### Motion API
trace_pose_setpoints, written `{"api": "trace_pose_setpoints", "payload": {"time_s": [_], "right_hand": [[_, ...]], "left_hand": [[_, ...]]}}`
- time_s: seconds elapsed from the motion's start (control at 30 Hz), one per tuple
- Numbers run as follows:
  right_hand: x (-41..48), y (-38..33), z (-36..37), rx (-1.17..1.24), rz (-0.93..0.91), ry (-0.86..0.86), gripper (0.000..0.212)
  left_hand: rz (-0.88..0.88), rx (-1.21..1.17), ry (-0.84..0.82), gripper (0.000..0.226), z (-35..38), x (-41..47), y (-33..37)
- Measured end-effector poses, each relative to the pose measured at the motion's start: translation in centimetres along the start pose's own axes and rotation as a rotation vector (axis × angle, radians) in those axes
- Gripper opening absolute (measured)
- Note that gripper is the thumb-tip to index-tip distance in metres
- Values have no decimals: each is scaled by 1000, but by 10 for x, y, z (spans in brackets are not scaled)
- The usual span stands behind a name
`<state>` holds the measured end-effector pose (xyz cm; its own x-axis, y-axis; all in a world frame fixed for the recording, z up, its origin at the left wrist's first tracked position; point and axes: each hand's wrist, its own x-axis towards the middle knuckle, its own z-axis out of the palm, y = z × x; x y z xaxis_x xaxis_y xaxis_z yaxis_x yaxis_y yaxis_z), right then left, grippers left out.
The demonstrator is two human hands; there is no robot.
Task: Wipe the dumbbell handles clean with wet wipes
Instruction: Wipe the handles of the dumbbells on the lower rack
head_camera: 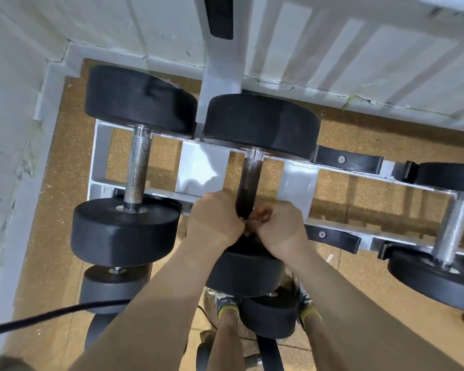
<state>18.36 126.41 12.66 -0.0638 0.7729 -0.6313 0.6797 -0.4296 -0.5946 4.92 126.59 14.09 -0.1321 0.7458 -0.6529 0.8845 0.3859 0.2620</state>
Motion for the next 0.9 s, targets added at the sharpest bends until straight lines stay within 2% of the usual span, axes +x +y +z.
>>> {"api": "trace_pose_setpoints", "payload": {"time_s": [0.07, 0.13, 0.2, 0.27, 0.33, 0.4, 0.5, 0.6, 0.73, 0.83, 0.9], "right_hand": [[17, -10, -11, 105, -73, 158, 20], [35, -21, -20, 354, -96, 299, 15], [43, -20, -15, 434, -98, 323, 18], [35, -5, -2, 325, -87, 214, 25], [15, 9, 8, 177, -49, 71, 31], [9, 13, 9, 41, -5, -62, 32], [11, 0, -8, -107, 12, -272, 15], [2, -5, -13, -130, 0, -405, 26], [-7, -2, 8, -256, -150, -376, 27], [-5, 0, 1, -228, -107, -266, 29], [-7, 4, -8, -289, -69, -213, 30]], "left_hand": [[18, -184, 106, 12, -13, 13, 7], [4, -448, 251, 12, -25, 29, 17], [-10, -567, 316, 11, -24, 37, 20], [-29, -499, 257, 14, -17, 36, 12], [-38, -290, 144, 10, -2, 27, -5], [-29, -93, 25, 16, 11, 22, -18], [46, 13, -59, 17, 10, 27, -23], [126, 39, -70, 17, 7, 34, -26], [116, 37, -142, 24, 10, 40, -19], [99, 30, -209, 24, 8, 38, -19], [64, 30, -221, 18, 2, 34, -26]]}}
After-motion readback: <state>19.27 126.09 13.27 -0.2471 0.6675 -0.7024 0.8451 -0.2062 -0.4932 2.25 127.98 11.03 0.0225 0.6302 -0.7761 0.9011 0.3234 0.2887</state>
